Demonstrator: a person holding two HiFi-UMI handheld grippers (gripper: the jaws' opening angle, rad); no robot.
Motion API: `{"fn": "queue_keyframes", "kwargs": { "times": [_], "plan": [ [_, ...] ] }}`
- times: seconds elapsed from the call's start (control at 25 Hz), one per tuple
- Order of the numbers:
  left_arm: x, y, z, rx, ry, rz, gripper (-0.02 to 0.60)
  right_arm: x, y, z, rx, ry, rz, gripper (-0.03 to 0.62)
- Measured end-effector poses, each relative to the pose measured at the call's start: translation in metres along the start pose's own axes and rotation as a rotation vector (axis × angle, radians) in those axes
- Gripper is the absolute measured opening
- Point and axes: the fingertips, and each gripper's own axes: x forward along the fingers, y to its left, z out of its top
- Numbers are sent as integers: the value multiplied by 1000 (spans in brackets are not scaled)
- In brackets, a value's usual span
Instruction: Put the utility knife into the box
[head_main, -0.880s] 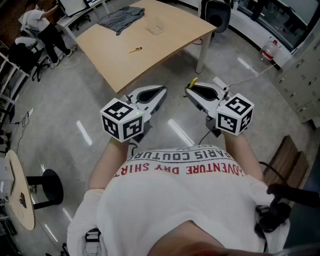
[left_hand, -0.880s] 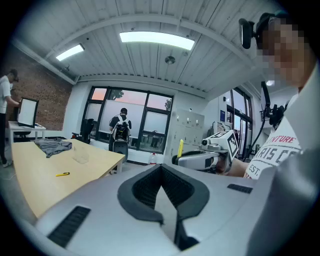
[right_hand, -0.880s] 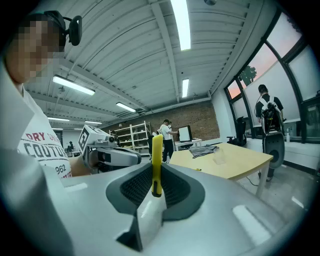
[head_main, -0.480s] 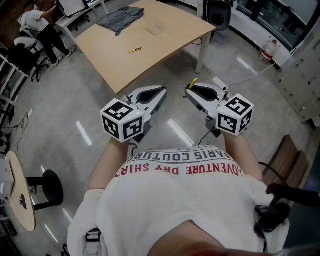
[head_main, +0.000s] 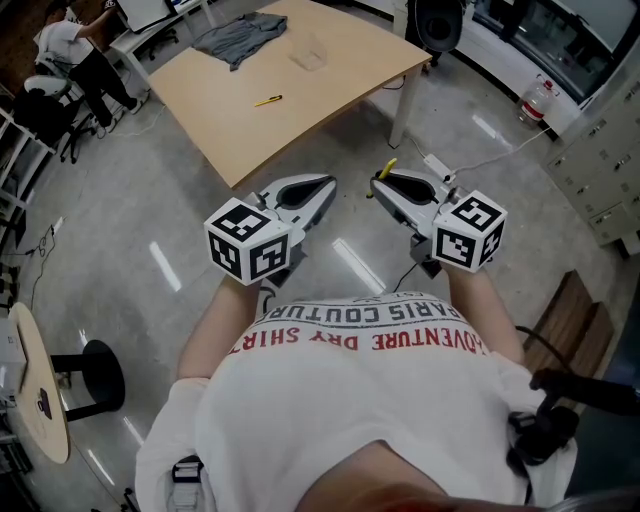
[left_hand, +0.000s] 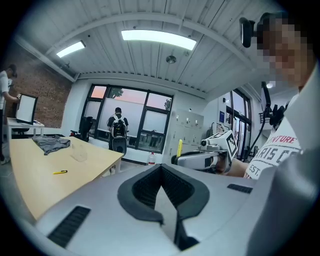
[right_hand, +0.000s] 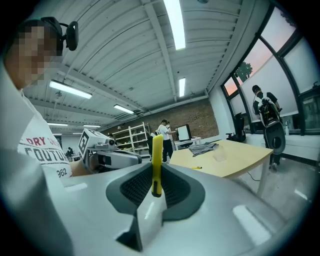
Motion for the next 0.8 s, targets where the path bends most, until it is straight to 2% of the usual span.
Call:
{"fn": "queue_keyframes", "kwargs": {
  "times": [0.52, 0.8],
  "plan": [
    [28, -14, -15, -9, 34, -56, 3, -32, -23, -13, 51, -31, -70, 52],
    [53, 26, -10, -42, 52, -45, 3, -8, -62, -13, 77, -5, -74, 52]
  ]
}}
